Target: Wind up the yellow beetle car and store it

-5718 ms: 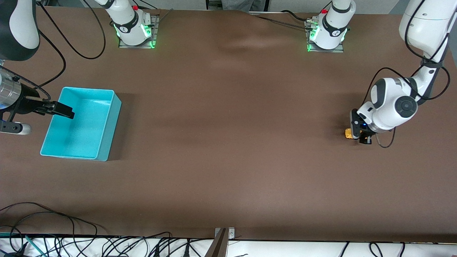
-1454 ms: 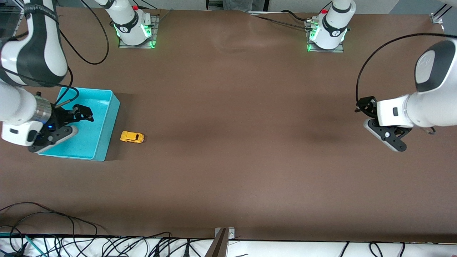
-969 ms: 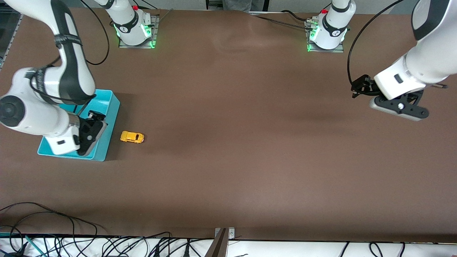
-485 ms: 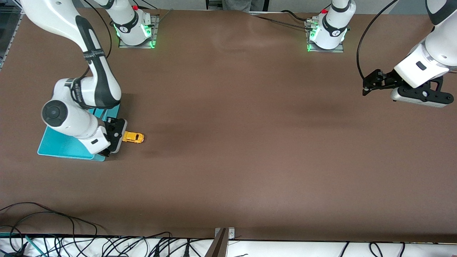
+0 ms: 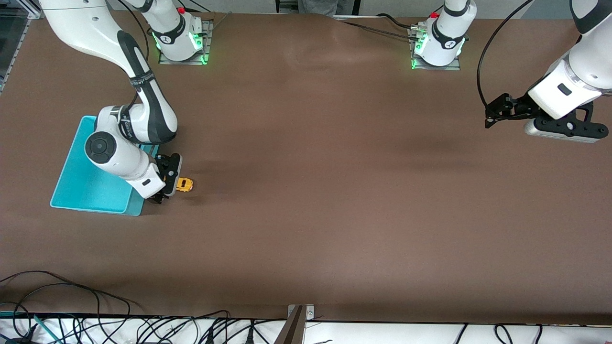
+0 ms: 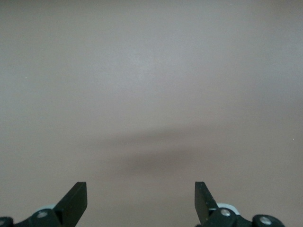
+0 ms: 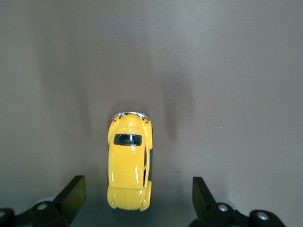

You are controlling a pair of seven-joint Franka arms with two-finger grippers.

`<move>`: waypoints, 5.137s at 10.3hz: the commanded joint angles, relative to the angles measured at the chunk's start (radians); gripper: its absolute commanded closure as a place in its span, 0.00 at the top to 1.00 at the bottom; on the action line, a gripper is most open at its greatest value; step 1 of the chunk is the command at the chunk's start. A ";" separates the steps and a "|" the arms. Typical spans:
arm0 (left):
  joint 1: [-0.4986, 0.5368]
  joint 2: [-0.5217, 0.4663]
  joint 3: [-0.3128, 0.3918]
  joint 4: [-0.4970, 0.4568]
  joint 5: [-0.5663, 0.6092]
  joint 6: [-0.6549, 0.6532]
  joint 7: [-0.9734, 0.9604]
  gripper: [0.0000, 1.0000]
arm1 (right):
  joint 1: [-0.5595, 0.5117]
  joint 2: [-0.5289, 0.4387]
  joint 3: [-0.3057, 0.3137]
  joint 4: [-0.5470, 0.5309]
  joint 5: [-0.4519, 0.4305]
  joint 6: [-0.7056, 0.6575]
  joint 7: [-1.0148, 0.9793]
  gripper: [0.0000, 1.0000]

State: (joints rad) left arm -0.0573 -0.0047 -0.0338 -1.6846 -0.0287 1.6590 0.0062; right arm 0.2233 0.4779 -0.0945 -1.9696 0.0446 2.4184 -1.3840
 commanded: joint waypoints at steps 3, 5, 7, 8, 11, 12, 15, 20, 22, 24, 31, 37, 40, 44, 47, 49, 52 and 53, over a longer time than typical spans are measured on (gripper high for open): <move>-0.003 0.020 0.011 0.039 -0.008 -0.085 -0.025 1.00 | 0.001 0.041 0.019 -0.011 0.017 0.070 -0.036 0.94; -0.007 0.020 0.006 0.068 -0.005 -0.220 -0.020 1.00 | -0.001 0.041 0.019 -0.009 0.017 0.068 -0.041 0.43; -0.006 0.044 0.011 0.109 -0.004 -0.219 -0.020 1.00 | -0.001 0.039 0.019 -0.009 0.015 0.068 -0.043 0.01; -0.004 0.051 0.012 0.123 -0.004 -0.219 -0.020 1.00 | -0.001 0.035 0.019 -0.009 0.017 0.067 -0.041 0.00; -0.013 0.052 0.008 0.137 0.112 -0.149 -0.021 1.00 | 0.010 -0.056 0.024 0.023 0.014 -0.005 -0.009 0.00; -0.013 0.060 0.008 0.135 0.116 -0.121 -0.023 1.00 | 0.011 -0.083 0.019 0.059 0.009 -0.092 0.019 0.00; -0.004 0.058 0.008 0.135 0.102 -0.120 -0.023 1.00 | 0.010 -0.151 -0.025 0.158 -0.050 -0.312 0.079 0.00; 0.000 0.058 0.009 0.138 0.101 -0.120 -0.023 1.00 | 0.007 -0.205 -0.238 0.052 -0.074 -0.329 0.033 0.00; 0.000 0.058 0.011 0.140 0.101 -0.120 -0.023 1.00 | 0.001 -0.202 -0.260 -0.052 -0.074 -0.209 0.031 0.00; -0.001 0.060 0.011 0.140 0.101 -0.117 -0.025 1.00 | -0.001 -0.197 -0.261 -0.126 -0.069 -0.109 0.037 0.00; -0.001 0.063 0.012 0.140 0.079 -0.117 -0.025 1.00 | -0.045 -0.105 -0.261 -0.192 -0.066 0.036 0.031 0.00; -0.001 0.063 0.012 0.140 0.079 -0.117 -0.025 1.00 | -0.045 -0.096 -0.260 -0.192 -0.057 0.048 0.034 0.48; -0.003 0.063 0.012 0.140 0.079 -0.117 -0.025 1.00 | -0.045 -0.108 -0.257 -0.183 -0.055 0.045 0.045 0.79; -0.001 0.063 0.012 0.140 0.081 -0.117 -0.025 1.00 | -0.035 -0.159 -0.251 0.136 -0.022 -0.356 0.200 0.99; -0.003 0.063 0.012 0.140 0.081 -0.117 -0.025 1.00 | -0.019 -0.160 -0.249 0.409 -0.022 -0.643 0.503 0.99; -0.001 0.063 0.012 0.140 0.081 -0.117 -0.025 1.00 | 0.004 -0.159 -0.248 0.533 -0.022 -0.744 0.777 1.00; -0.001 0.063 0.012 0.140 0.081 -0.117 -0.025 1.00 | 0.022 -0.176 -0.249 0.575 -0.016 -0.809 1.144 1.00; -0.003 0.063 0.012 0.140 0.081 -0.117 -0.025 1.00 | 0.024 -0.189 -0.249 0.574 0.035 -0.811 1.183 1.00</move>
State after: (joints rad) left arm -0.0555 0.0459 -0.0249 -1.5735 0.0566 1.5475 -0.0107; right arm 0.2489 0.2935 -0.3396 -1.4206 0.0269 1.6365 -0.2766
